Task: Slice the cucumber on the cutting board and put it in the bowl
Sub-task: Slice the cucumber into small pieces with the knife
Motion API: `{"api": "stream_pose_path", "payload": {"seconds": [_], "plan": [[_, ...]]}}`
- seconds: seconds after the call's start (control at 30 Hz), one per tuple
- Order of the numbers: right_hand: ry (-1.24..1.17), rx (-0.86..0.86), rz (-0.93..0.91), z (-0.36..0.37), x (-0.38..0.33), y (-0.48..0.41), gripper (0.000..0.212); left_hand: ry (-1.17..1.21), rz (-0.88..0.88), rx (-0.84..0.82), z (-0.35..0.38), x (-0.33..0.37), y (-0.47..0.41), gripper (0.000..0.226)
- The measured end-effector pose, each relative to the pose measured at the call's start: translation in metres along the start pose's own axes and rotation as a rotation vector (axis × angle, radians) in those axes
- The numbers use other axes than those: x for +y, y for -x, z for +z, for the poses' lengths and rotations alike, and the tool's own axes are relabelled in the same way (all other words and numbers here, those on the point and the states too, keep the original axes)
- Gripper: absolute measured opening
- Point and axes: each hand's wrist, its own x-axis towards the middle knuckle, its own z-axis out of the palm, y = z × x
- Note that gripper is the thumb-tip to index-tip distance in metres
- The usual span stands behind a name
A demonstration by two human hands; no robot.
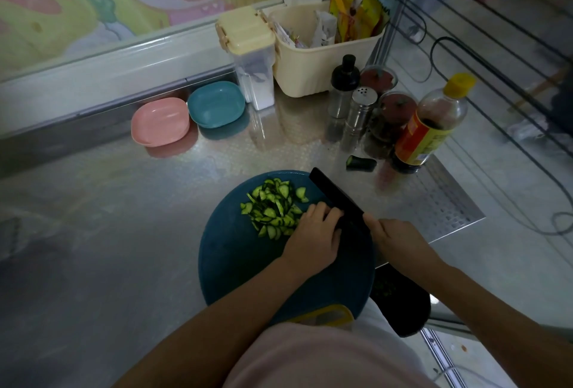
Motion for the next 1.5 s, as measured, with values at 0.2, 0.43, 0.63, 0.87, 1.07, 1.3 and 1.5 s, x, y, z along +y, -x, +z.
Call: {"api": "stream_pose_path", "payload": {"seconds": [0.2,0.43,0.63,0.87,1.07,1.3,1.5], "plan": [[-0.089,0.017,0.045,-0.004,0.003,0.001,0.058,-0.009,-0.011,0.005,-0.002,0.000,-0.001,0.029],[-0.156,0.020,0.061,-0.005,0.004,0.008,0.057,-0.018,-0.011,0.003,-0.001,0.000,0.000,0.024],[-0.053,0.028,0.006,-0.003,0.003,0.008,0.058,-0.025,-0.009,-0.004,0.000,0.000,0.001,0.026],[0.004,0.000,-0.036,0.010,-0.001,0.003,0.051,-0.010,-0.018,-0.010,-0.001,0.001,0.001,0.024],[-0.016,0.014,-0.033,0.008,0.001,0.008,0.052,-0.009,-0.029,-0.010,-0.001,0.002,0.001,0.027],[-0.052,0.023,-0.018,0.003,0.002,0.014,0.061,-0.013,-0.042,-0.013,-0.002,0.003,0.000,0.029],[-0.002,0.040,-0.028,0.004,0.002,0.013,0.056,-0.004,-0.054,-0.008,-0.001,0.002,0.000,0.018]]}}
